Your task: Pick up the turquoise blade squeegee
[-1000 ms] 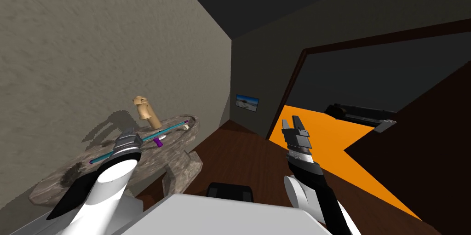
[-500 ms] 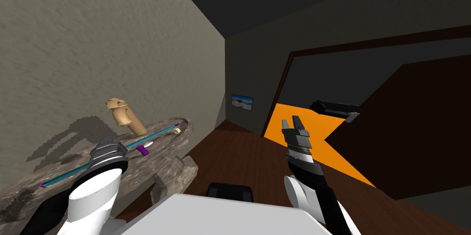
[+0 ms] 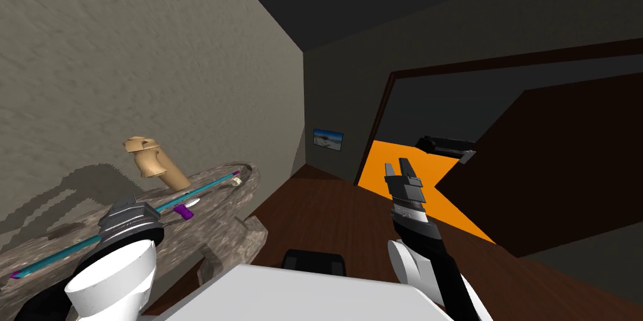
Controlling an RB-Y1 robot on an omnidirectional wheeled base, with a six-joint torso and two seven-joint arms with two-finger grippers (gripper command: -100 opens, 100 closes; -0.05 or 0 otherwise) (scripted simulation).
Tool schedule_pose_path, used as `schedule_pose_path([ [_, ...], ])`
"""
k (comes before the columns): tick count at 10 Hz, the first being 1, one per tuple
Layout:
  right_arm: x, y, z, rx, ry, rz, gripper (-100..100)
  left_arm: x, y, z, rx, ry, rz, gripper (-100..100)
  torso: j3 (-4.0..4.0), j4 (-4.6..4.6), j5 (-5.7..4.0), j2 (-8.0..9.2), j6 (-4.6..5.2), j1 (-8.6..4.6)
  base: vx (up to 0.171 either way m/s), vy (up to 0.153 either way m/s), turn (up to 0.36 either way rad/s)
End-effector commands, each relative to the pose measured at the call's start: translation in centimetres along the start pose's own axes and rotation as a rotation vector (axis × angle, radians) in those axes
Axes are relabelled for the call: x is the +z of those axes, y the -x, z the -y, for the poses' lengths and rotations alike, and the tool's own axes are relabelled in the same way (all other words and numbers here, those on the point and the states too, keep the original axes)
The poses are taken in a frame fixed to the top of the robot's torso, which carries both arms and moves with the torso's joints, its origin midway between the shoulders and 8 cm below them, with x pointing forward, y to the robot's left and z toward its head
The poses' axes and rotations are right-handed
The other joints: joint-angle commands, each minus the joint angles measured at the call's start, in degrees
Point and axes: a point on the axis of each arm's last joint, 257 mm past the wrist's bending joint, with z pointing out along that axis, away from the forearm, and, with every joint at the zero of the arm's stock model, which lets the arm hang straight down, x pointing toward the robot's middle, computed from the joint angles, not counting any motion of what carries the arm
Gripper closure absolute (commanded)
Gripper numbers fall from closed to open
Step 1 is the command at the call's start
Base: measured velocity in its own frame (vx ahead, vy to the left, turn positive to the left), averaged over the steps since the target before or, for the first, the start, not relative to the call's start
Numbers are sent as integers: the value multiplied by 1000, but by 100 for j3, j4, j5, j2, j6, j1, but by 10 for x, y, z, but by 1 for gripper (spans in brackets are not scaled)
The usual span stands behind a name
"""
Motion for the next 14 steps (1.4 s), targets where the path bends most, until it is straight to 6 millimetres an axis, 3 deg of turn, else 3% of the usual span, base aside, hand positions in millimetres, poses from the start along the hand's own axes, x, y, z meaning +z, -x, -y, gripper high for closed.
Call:
schedule_pose_path([
  [1, 0, 0, 0, 0, 0, 0, 0, -3, 7, -3, 4, 9, 16, -100, 0, 0, 0, 0, 0, 0, 9, 7, -72],
  [3, 0, 0, 0, 0, 0, 0, 0, -7, 18, -13, -2, 28, 44, -100, -1, 0, 0, -1, 0, 1, 12, 11, -87],
  [7, 0, 0, 0, 0, 0, 0, 0, -31, 50, -50, -28, 104, 128, -100, -4, -1, 2, -6, -1, 9, 24, 26, -106],
  [9, 0, 0, 0, 0, 0, 0, 0, -31, 50, -50, -28, 104, 128, -100, -4, -2, 2, -6, -3, 10, 16, 22, -5],
  [10, 0, 0, 0, 0, 0, 0, 0, -42, 56, -65, -40, 133, 151, -100, -1, -1, 1, -2, -3, 5, 27, 59, -78],
  [14, 0, 0, 0, 0, 0, 0, 0, -42, 56, -63, -46, 128, 151, -100, -1, -1, 2, -1, -3, 8, 15, 36, -14],
])
